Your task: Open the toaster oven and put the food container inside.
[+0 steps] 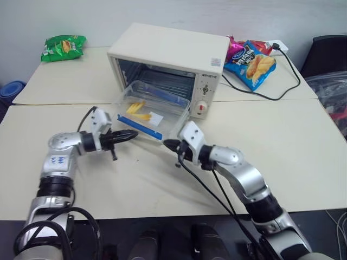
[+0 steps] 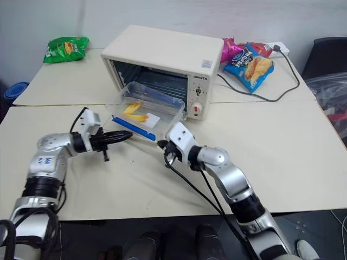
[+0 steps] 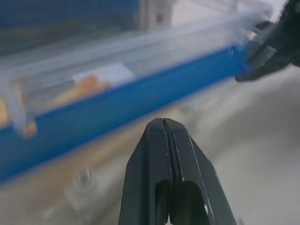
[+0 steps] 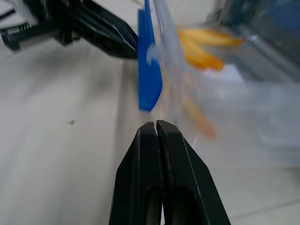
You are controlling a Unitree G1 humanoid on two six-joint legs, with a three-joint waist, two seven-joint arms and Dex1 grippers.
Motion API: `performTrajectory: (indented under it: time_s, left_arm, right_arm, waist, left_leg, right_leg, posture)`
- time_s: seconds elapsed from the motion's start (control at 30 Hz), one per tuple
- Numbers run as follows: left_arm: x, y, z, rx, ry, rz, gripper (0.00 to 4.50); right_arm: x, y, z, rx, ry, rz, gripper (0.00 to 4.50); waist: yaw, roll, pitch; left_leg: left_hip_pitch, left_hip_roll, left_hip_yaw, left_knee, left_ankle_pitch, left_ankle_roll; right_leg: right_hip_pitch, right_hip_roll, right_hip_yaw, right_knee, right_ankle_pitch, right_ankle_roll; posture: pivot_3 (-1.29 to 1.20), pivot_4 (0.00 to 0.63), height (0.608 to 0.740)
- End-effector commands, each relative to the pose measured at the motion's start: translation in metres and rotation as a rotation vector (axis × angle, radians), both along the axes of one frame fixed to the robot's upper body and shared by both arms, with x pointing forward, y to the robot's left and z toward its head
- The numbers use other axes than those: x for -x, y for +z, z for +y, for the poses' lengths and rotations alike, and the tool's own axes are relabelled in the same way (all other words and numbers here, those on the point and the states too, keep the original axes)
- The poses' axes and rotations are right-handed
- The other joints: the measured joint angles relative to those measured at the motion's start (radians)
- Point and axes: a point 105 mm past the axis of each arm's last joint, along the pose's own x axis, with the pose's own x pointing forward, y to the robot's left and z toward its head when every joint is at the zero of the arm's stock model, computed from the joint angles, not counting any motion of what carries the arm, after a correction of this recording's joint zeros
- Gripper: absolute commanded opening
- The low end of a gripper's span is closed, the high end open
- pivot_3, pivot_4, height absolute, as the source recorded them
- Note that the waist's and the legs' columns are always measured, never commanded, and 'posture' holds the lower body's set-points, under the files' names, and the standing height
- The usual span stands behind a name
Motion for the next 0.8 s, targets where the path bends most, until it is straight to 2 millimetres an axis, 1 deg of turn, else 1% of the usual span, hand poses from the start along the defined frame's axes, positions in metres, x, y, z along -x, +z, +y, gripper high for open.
performTrajectory:
  time_s: [0.03,0.1,0.2,0.37,0.53,0.63,0.7,0.73,0.77,0.8]
  left_arm:
    - [-0.014,0.027,0.0,0.08,0.097,-0.101,0.0]
    - [-0.025,0.031,-0.001,0.102,0.163,-0.124,0.0]
    - [-0.039,0.032,-0.005,0.116,0.225,-0.134,0.0]
    - [-0.06,0.032,-0.007,0.141,0.333,-0.136,0.0]
    - [-0.073,0.029,-0.01,0.144,0.388,-0.127,0.0]
    - [-0.078,0.03,-0.006,0.174,0.441,-0.123,0.0]
    - [-0.067,0.031,-0.004,0.174,0.355,-0.134,0.0]
    - [-0.061,0.031,0.001,0.174,0.322,-0.134,0.0]
    - [-0.053,0.032,0.009,0.18,0.294,-0.14,0.0]
    - [-0.044,0.034,0.016,0.191,0.255,-0.144,0.18]
  right_arm:
    - [-0.02,0.021,-0.005,-0.055,-0.093,-0.07,0.07]
    - [-0.033,0.028,-0.009,-0.07,-0.168,-0.117,0.07]
    - [-0.049,0.034,-0.011,-0.095,-0.233,-0.141,0.07]
    - [-0.066,0.036,-0.009,-0.126,-0.293,-0.153,0.07]
    - [-0.076,0.036,-0.005,-0.157,-0.311,-0.14,0.07]
    - [-0.068,0.041,0.005,-0.239,-0.246,-0.094,0.07]
    - [-0.049,0.047,0.013,-0.282,-0.111,-0.073,0.07]
    - [-0.038,0.05,0.014,-0.306,-0.051,-0.055,0.07]
    - [-0.03,0.054,0.01,-0.329,-0.019,-0.048,0.07]
    - [-0.024,0.057,0.005,-0.331,0.003,-0.047,0.02]
  waist:
    - [-0.007,0.0,0.0]
    - [-0.019,0.0,0.0]
    - [-0.024,0.0,0.0]
    - [-0.033,0.0,0.0]
    - [-0.05,0.0,0.0]
    - [-0.052,0.0,0.0]
    - [-0.053,0.0,0.0]
    - [-0.056,0.0,0.0]
    - [-0.061,0.0,0.0]
    - [-0.068,0.0,0.0]
  left_leg:
    - [0.0,0.0,0.0,0.0,0.0,0.0]
    - [0.0,0.0,0.0,-0.001,0.0,0.0]
    - [0.0,0.0,0.0,0.0,0.0,0.0]
    - [0.0,0.0,0.0,0.001,0.0,0.0]
    - [0.0,0.0,0.0,0.0,0.0,0.0]
    - [0.0,0.0,0.0,0.0,0.0,0.0]
    - [0.0,0.0,0.0,0.0,0.0,0.0]
    - [0.0,0.0,0.0,0.0,0.0,0.0]
    - [0.0,0.0,0.0,0.0,0.0,0.0]
    - [0.0,0.0,-0.001,-0.001,0.0,0.0]
  right_leg:
    - [-0.001,0.0,0.0,0.0,0.0,0.0]
    - [-0.001,0.0,-0.001,0.002,0.0,0.0]
    - [-0.001,0.0,-0.001,0.002,0.0,0.0]
    - [-0.001,0.0,-0.001,0.002,0.0,0.0]
    - [-0.001,0.0,-0.001,0.002,0.0,0.0]
    - [-0.001,0.0,-0.001,0.002,0.0,0.0]
    - [-0.001,0.0,-0.001,0.002,0.0,0.0]
    - [-0.001,0.0,-0.001,0.002,0.0,0.0]
    - [-0.002,0.0,-0.001,0.002,0.0,0.0]
    - [-0.002,0.0,0.0,0.002,0.0,0.0]
  posture:
    - [0.0,0.15,0.74]
    - [0.0,0.15,0.74]
    - [0.0,0.15,0.74]
    - [0.0,0.15,0.74]
    - [0.0,0.15,0.74]
    - [0.0,0.15,0.74]
    - [0.0,0.15,0.74]
    - [0.0,0.15,0.74]
    - [0.0,0.15,0.74]
    - [0.0,0.15,0.74]
